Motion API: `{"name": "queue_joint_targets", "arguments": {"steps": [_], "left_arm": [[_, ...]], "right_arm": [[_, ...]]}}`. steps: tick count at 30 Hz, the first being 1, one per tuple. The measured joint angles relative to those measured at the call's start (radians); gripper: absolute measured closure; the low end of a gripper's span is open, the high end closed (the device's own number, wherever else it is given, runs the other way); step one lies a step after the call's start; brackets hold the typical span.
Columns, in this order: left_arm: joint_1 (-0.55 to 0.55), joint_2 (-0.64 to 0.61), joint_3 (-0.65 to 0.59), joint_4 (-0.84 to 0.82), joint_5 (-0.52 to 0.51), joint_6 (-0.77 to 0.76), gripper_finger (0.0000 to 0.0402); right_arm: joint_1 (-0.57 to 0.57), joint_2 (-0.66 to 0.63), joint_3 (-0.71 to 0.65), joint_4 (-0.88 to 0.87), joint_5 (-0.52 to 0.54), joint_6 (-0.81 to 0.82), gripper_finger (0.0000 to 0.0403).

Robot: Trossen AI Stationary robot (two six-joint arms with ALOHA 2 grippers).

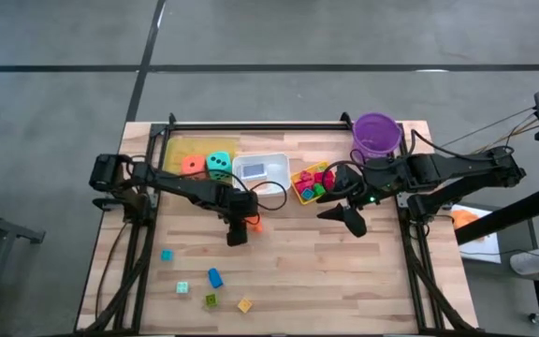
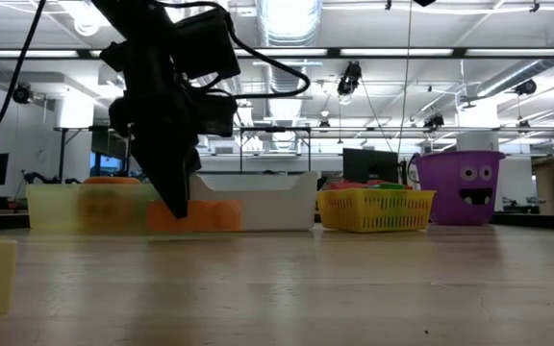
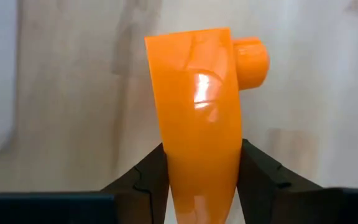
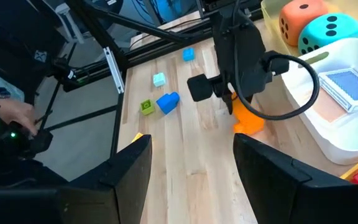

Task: Pick & Place Toys
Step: Put the orange game piece into the yellow bin

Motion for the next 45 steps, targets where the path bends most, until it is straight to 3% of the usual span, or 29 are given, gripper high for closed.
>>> {"name": "queue_joint_targets", "arguments": {"steps": [5,17,26,33,36,40,45], "left_arm": [[-0.001,-0.078,-0.002,0.053,0.08,-0.089,0.0268],[-0.001,-0.327,-0.001,0.359,0.088,-0.229,0.0268],[0.0,-0.332,0.1,0.42,0.062,-0.229,0.0268],[-0.001,-0.333,0.145,0.419,0.062,-0.22,0.0268],[-0.001,-0.333,0.148,0.419,0.062,-0.216,0.0268],[-0.002,-0.332,0.148,0.427,0.062,-0.219,0.0268],[-0.003,-0.332,0.148,0.549,0.114,-0.237,0.0268]], "right_arm": [[0.0,0.0,0.0,0.0,-0.001,0.0,0.018],[-0.001,0.002,-0.019,0.019,-0.001,0.006,0.018],[-0.001,0.003,-0.057,0.279,-0.001,-0.01,0.018],[-0.004,0.003,-0.064,0.275,0.034,0.052,0.0175],[-0.003,0.003,-0.064,0.276,0.056,0.072,0.0151],[-0.004,0.003,-0.068,0.274,0.085,0.086,0.0086],[-0.003,0.003,-0.068,0.325,0.081,0.062,0.0013]]}}
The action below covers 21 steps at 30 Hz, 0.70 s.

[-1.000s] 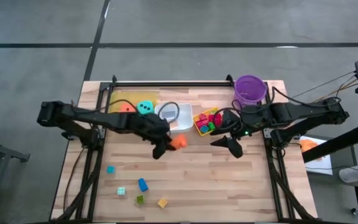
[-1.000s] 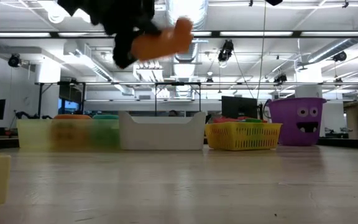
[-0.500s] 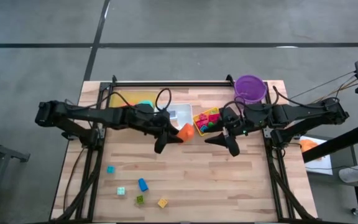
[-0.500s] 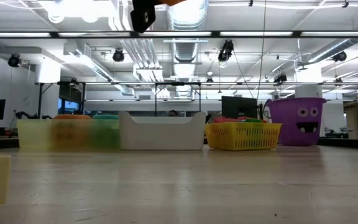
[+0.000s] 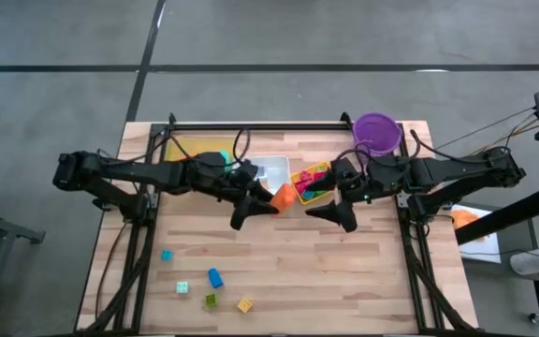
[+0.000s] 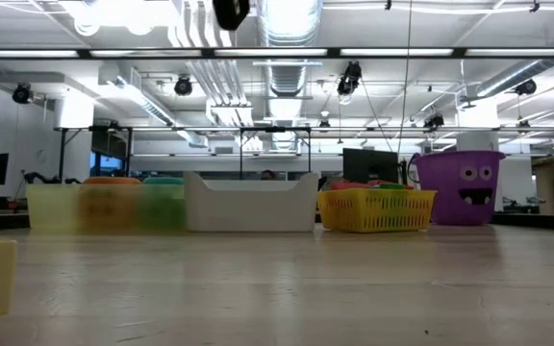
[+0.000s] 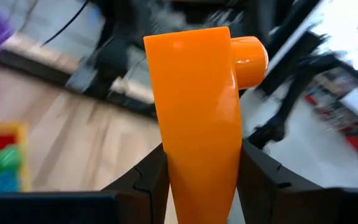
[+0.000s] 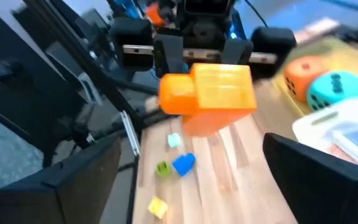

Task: Pick & Place Toys
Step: Put the orange game piece into the yellow bin

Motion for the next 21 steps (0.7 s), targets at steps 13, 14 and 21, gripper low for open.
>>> {"name": "queue_joint_targets", "arguments": {"steps": [13,14,21], "left_arm": [[-0.001,0.0,0.0,0.134,0.027,-0.021,0.0268],[-0.001,0.0,0.0,0.146,0.027,-0.022,0.0268],[0.001,0.0,0.0,0.21,0.017,-0.022,0.0268]], "right_arm": [[-0.001,0.0,0.0,0.149,0.148,-0.027,0.0012],[-0.001,0.0,0.0,0.149,0.185,-0.008,0.0013],[-0.034,0.014,0.0,0.25,0.15,0.077,0.0013]]}}
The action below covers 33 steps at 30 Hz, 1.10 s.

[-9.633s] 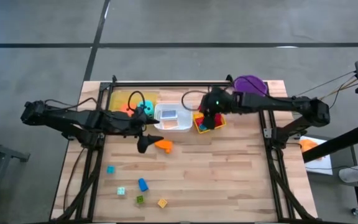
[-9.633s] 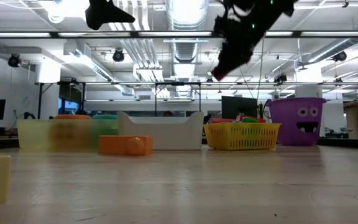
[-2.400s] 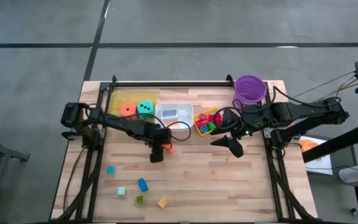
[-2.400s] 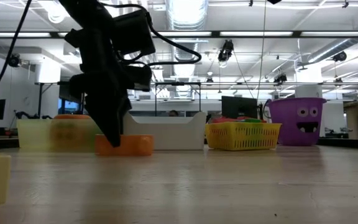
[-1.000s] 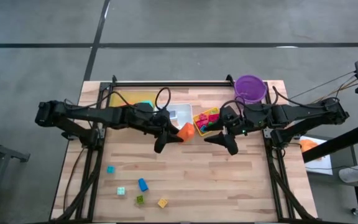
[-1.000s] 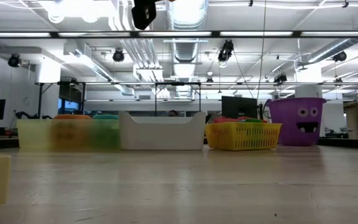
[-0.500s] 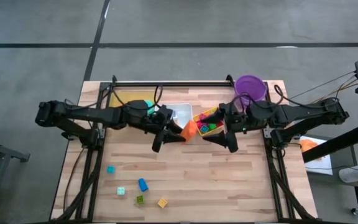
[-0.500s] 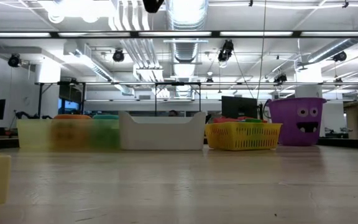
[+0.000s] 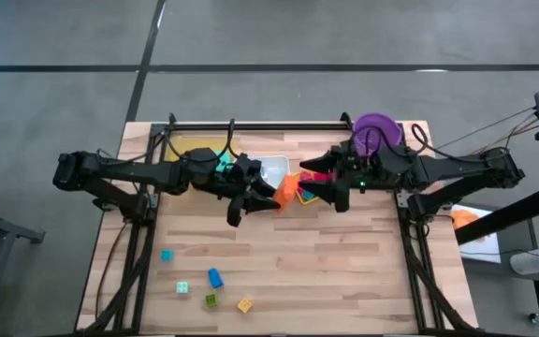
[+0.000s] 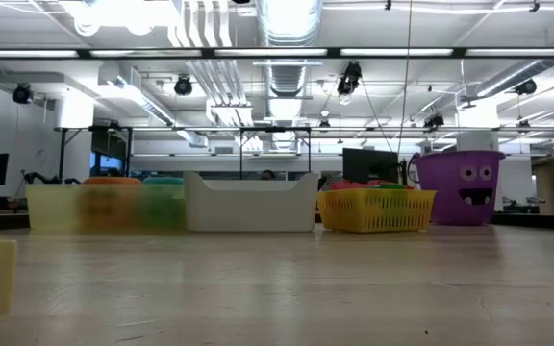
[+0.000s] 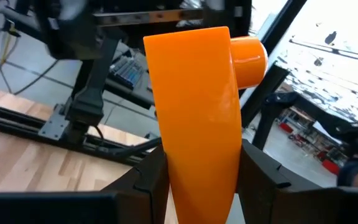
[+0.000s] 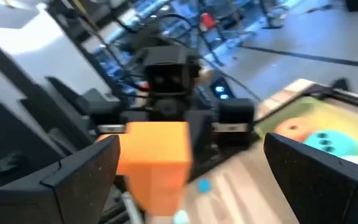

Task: Pick & Place Toys
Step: Put the orange game piece into the yellow bin

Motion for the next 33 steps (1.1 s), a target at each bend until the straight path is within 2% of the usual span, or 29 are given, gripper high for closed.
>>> {"name": "queue_joint_targets", "arguments": {"steps": [6,17,33], "left_arm": [[0.001,0.0,0.0,0.014,-0.043,0.0,0.0268],[0.001,0.0,0.001,0.019,-0.046,-0.011,0.0268],[-0.002,0.0,0.002,0.042,-0.043,-0.019,0.0268]], "right_arm": [[0.002,0.039,0.0,0.064,-0.028,0.007,0.0013],[0.001,0.129,0.062,0.106,-0.079,-0.002,0.0013],[0.002,0.136,0.075,0.095,-0.085,-0.026,0.0014]]}}
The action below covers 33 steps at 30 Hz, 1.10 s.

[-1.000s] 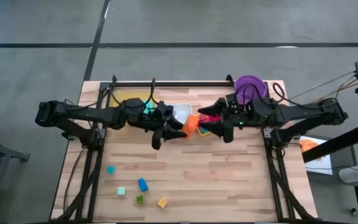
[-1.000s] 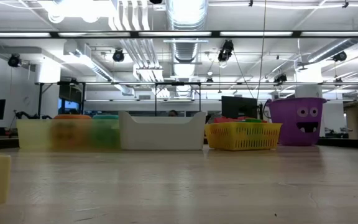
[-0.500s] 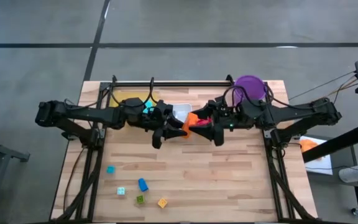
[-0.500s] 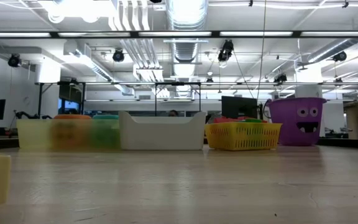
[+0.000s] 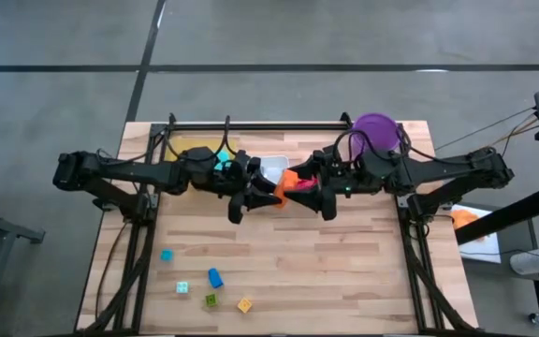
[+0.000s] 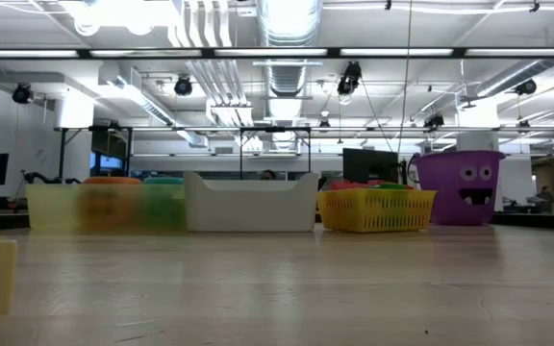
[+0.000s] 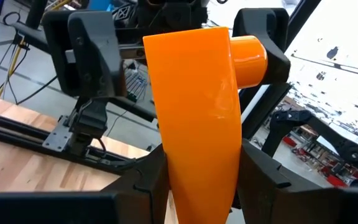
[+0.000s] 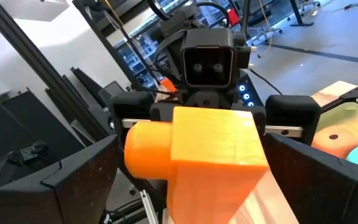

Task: Pick & Place Toys
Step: Put the orange game piece into the yellow bin

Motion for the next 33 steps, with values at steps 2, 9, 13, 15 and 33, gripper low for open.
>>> {"name": "queue_joint_targets", "arguments": {"steps": [2,9,13,15,33], "left_arm": [[0.0,0.0,0.0,0.002,0.0,-0.003,0.0268],[0.0,0.0,0.0,-0.002,0.0,-0.004,0.0268],[0.0,0.0,0.0,-0.002,0.0,-0.004,0.0268],[0.001,0.0,0.0,-0.001,0.001,-0.003,0.0268],[0.0,0.0,0.0,-0.006,0.009,-0.083,0.0146]], "right_arm": [[0.0,0.002,0.002,0.001,0.0,0.0,0.0014],[0.0,0.0,0.002,0.002,-0.002,-0.005,0.0044],[0.0,0.0,0.002,0.002,-0.004,-0.005,0.011],[0.0,0.0,0.002,0.005,-0.007,0.0,0.014],[0.0,-0.002,0.032,-0.004,-0.046,-0.005,0.0145]]}}
